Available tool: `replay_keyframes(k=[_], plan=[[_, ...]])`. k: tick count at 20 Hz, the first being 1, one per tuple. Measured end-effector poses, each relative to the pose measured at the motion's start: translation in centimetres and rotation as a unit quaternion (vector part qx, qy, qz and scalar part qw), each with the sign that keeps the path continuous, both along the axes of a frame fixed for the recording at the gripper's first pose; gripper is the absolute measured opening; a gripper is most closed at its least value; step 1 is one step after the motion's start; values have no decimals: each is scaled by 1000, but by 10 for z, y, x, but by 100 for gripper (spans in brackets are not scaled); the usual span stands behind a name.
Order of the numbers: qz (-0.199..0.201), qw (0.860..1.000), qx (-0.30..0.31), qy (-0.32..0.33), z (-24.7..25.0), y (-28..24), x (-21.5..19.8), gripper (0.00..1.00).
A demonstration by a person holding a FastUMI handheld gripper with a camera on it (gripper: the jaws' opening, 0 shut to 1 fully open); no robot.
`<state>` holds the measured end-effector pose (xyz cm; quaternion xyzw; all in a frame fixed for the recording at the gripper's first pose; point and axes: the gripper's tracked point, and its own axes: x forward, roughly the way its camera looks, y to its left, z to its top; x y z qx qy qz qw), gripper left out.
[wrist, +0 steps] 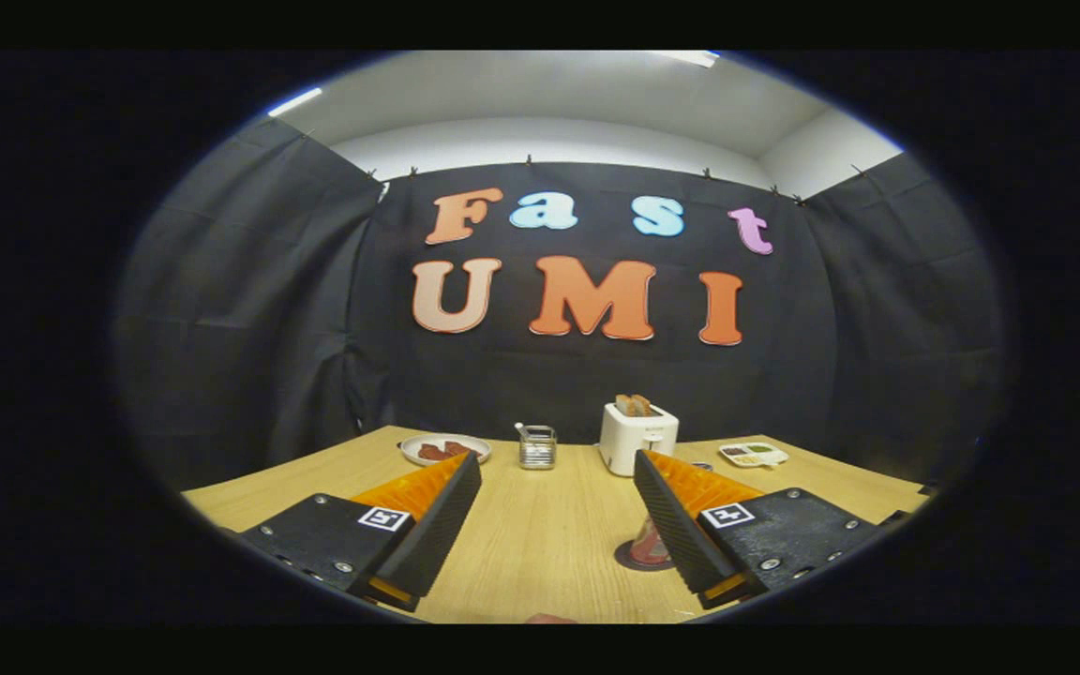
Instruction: Take the bottle from table, then pour the juice into the cup, finally place the bottle on the coaster
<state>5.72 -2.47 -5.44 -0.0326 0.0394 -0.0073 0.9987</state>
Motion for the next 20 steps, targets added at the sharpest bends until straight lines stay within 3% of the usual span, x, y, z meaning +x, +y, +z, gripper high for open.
replay_keyframes(k=[9, 20], plan=[[19, 997, 37, -62, 60, 61, -21, 97], [28, 995, 43, -80, 61, 83, -31, 97]])
